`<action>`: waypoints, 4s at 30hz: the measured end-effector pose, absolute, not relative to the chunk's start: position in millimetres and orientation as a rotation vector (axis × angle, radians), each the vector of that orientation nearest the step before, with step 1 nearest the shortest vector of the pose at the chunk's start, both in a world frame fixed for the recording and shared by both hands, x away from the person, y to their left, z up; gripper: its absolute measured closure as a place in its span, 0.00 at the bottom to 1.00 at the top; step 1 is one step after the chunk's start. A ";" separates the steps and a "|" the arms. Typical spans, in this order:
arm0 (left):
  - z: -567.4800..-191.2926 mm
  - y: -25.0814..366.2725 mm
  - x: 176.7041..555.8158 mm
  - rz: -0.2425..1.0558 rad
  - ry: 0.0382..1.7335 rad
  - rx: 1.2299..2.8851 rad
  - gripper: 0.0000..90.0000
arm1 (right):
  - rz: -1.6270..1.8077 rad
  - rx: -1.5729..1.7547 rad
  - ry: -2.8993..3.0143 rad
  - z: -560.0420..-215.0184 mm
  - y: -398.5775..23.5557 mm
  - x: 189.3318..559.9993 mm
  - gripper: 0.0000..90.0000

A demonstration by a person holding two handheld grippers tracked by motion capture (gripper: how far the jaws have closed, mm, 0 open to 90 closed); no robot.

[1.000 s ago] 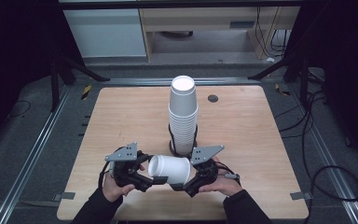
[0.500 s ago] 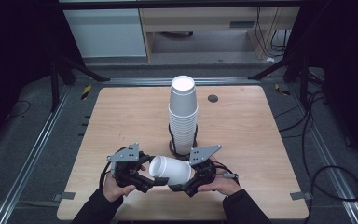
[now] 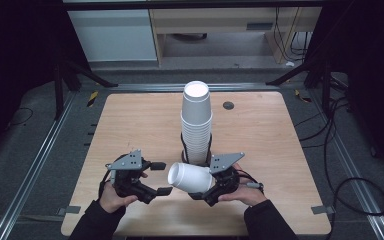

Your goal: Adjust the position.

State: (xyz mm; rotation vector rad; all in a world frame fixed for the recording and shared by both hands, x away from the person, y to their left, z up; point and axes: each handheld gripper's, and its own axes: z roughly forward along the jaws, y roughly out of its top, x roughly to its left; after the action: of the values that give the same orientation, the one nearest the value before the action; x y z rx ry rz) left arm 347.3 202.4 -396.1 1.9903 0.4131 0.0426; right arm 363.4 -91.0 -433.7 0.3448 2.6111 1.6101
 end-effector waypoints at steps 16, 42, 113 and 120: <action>-419.6 192.1 357.1 0.024 0.441 2.178 0.14 | 1.214 0.212 2.697 -426.9 -76.4 375.4 0.09; -429.8 184.3 358.6 -0.019 0.422 2.269 0.21 | 1.003 -0.018 2.765 -433.5 -22.8 367.7 0.09; -414.1 186.0 347.7 -0.059 0.312 2.034 0.23 | 1.716 0.352 2.664 -434.8 -95.2 357.4 0.06; -419.2 179.7 347.0 -0.084 0.298 2.057 0.23 | 1.735 0.331 2.667 -435.4 -90.7 356.6 0.06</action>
State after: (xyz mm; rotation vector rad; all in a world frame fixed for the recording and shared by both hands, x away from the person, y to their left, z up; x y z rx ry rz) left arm 347.0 179.7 -419.2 2.0573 0.2976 -0.0839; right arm 356.6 -90.7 -435.4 0.3312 2.6669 1.7350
